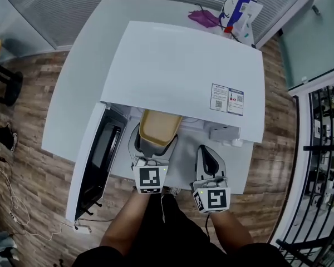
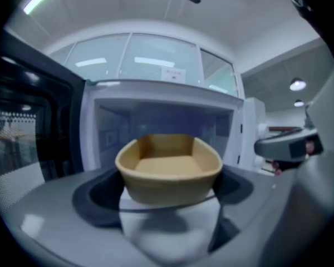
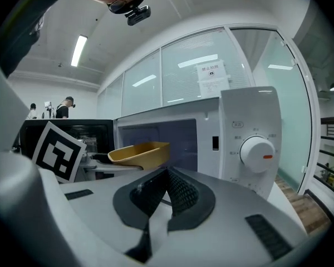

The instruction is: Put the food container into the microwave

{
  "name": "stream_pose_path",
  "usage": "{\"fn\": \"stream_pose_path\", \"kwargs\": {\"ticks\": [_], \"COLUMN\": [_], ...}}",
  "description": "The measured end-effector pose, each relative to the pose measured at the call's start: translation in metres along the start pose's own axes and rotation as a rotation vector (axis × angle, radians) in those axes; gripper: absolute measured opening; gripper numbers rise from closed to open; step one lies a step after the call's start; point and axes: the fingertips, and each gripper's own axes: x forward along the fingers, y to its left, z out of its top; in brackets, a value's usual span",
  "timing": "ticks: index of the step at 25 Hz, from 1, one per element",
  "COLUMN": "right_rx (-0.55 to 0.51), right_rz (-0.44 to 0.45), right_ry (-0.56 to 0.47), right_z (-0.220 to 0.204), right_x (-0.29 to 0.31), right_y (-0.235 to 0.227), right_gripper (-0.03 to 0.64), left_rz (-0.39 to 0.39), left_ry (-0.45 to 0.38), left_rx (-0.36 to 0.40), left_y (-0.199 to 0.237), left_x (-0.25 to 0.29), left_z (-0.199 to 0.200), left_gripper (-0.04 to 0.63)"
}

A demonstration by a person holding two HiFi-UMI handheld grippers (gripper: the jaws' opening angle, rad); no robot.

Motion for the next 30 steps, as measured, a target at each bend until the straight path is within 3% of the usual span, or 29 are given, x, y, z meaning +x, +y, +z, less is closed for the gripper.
{"fn": "stream_pose_path", "kwargs": {"ticks": [15, 30], "right_rx": [-0.014, -0.005], "right_rz": [-0.009, -0.024], "right_ry": [0.066, 0.081], "right_z": [-0.027, -0.03], "right_x": [0.034, 0.026], "right_y": [0.002, -0.002], "right_gripper": [0.005, 0.005], "left_rz": [0.042, 0.066], "left_ry": [0.043, 0.102], "left_rx": [-0.011, -0.01], "left_y": [0.014, 0.01], "left_x": [0.072, 0.09], "left_z": [-0.013, -0.027], "left_gripper": [0.492, 0.508]}}
